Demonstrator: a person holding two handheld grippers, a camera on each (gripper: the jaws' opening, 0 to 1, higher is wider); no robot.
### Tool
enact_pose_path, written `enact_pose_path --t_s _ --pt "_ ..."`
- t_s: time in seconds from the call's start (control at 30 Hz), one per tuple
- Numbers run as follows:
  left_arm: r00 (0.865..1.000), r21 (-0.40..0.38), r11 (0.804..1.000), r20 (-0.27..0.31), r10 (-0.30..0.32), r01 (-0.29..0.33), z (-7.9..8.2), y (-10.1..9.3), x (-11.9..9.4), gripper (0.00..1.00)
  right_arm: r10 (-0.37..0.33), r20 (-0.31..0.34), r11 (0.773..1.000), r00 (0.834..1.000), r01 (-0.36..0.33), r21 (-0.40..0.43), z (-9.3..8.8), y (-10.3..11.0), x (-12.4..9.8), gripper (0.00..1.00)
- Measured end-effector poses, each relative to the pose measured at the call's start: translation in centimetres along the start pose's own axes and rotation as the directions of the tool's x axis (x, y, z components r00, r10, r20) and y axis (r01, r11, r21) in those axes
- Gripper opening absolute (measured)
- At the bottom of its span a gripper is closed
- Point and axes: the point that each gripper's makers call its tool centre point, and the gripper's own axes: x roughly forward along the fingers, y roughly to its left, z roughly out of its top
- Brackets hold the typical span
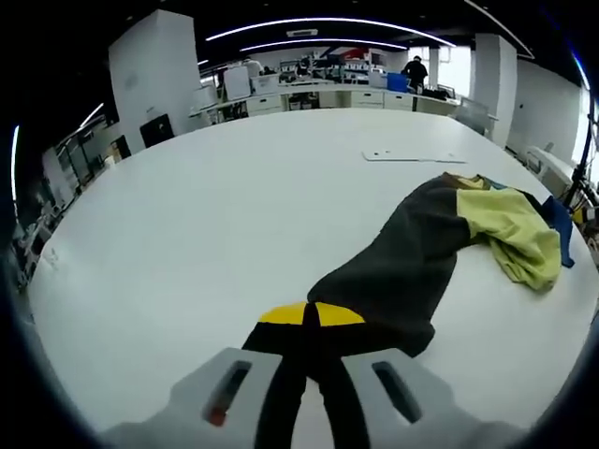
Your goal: Fold the garment on the visible template until the final outline fits inside the template.
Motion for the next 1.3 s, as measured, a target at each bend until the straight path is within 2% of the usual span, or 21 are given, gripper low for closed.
enact_pose_path --t_s 0.1,0.2,0.27,0.6,0.83,0.9,0.93,1.03,1.13,1.17,1.2,1.3 --pt "1.0 -0.015 1.0 -0.008 0.0 0.0 -0.2 0.4 0.3 0.0 -0.017 -0.003 1.0 1.0 0.017 -0.001 0.2 -0.6 0.3 0.0" --pt "1.0 -0.002 1.0 -0.025 0.012 -0.012 -0.4 1.1 0.8 0.0 -0.039 -0.017 0.998 0.999 0.04 0.05 -0.1 -1.3 0.6 0.0" --pt "0.999 0.012 0.999 -0.033 0.039 -0.039 -0.5 1.9 1.0 0.0 -0.058 -0.019 0.998 0.998 0.059 0.025 -0.2 -1.6 0.7 0.0" --pt "0.997 -0.019 0.998 -0.03 0.067 -0.068 -0.1 3.7 1.5 0.0 -0.089 -0.029 0.996 0.996 0.088 -0.027 0.1 -2.6 1.3 0.0" --pt "0.997 -0.012 0.998 -0.022 0.068 -0.068 0.0 3.3 1.4 0.01 -0.084 -0.043 0.988 0.996 0.078 -0.134 -0.6 -1.9 1.5 0.0" --pt "0.998 -0.015 0.998 -0.002 0.058 -0.058 0.3 2.8 1.1 0.12 -0.082 -0.039 0.985 0.996 0.075 -0.153 -0.6 -1.6 1.3 0.03" --pt "0.999 -0.015 0.999 0.0 0.052 -0.052 0.4 2.6 1.0 0.2 -0.08 -0.043 0.983 0.996 0.072 -0.169 -0.7 -1.5 1.2 0.07" --pt "1.0 0.021 1.0 0.023 0.022 -0.022 0.9 1.4 0.4 0.33 -0.064 -0.037 0.97 0.997 0.053 -0.238 -0.5 -0.4 0.7 0.23" --pt "0.998 0.04 0.999 0.061 -0.02 0.017 1.7 -0.2 -0.3 0.47 0.037 -0.052 0.962 0.998 -0.05 -0.267 -1.0 2.4 0.3 0.31" --pt "0.997 0.052 0.998 0.073 -0.033 0.029 1.9 -0.7 -0.5 0.51 0.05 -0.056 0.959 0.997 -0.063 -0.275 -1.3 2.9 0.3 0.35" --pt "0.995 0.066 0.997 0.088 -0.05 0.045 2.1 -1.3 -0.9 0.54 0.082 -0.074 0.949 0.994 -0.1 -0.298 -1.7 3.8 0.1 0.37" --pt "0.989 0.085 0.993 0.119 -0.086 0.076 2.7 -2.5 -1.6 0.63 0.115 -0.09 0.939 0.989 -0.138 -0.315 -2.6 5.3 -0.3 0.42"
